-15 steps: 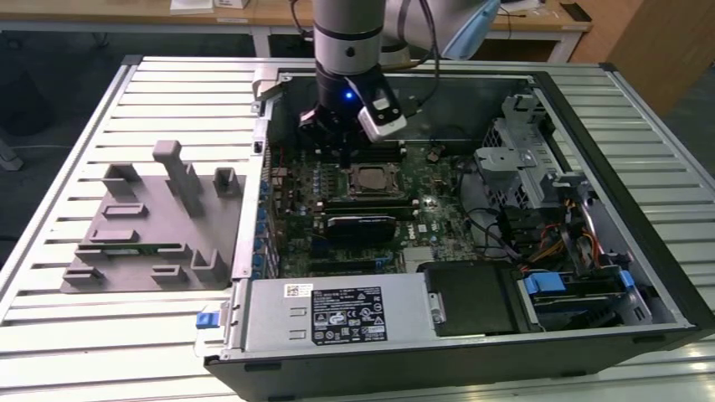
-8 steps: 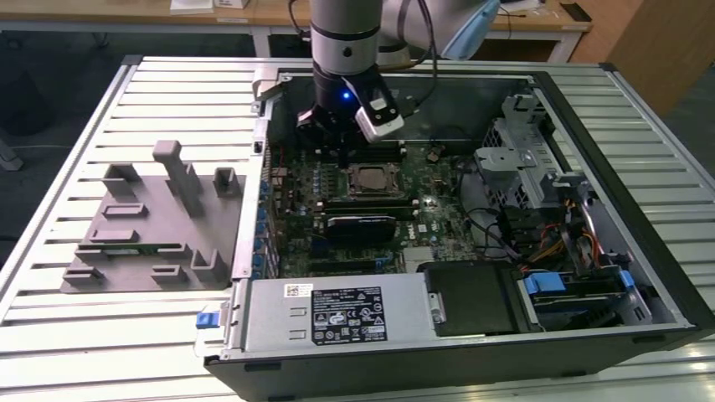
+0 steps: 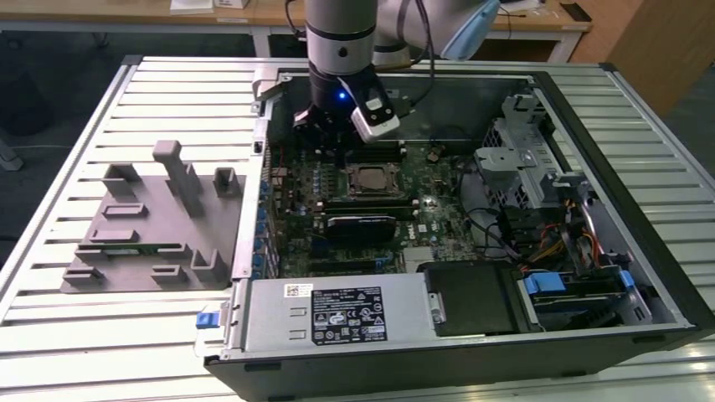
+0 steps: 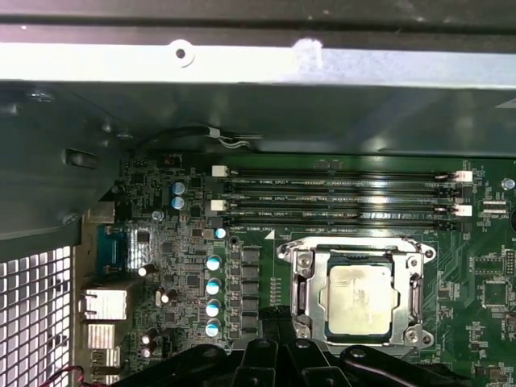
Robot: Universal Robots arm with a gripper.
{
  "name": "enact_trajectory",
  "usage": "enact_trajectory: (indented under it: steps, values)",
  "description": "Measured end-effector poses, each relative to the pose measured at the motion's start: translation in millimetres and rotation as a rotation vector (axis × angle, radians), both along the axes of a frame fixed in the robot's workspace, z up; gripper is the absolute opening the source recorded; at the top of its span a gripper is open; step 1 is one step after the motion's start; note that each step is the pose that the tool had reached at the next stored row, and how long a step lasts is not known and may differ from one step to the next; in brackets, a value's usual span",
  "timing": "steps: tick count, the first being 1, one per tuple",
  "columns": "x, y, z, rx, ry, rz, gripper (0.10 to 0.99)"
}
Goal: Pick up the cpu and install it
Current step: 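Install the first cpu locking lever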
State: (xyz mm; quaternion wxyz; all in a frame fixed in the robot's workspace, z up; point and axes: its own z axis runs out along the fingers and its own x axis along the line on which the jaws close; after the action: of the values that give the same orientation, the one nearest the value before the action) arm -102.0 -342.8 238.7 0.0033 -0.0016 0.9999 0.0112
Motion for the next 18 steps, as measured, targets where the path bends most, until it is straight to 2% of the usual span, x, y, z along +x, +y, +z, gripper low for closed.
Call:
enact_trajectory:
  steps: [6,10,13,18]
  values:
    - [-2.7,-0.1,0.0,0.001,0.0001,0.000,0.106]
    - [-4.3,-0.2,0.0,0.013,0.0000,0.000,0.106]
    - [-5.2,-0.3,0.0,0.043,0.0001,0.000,0.106]
    - [-6.5,-0.6,0.0,0.115,0.0000,0.000,0.106]
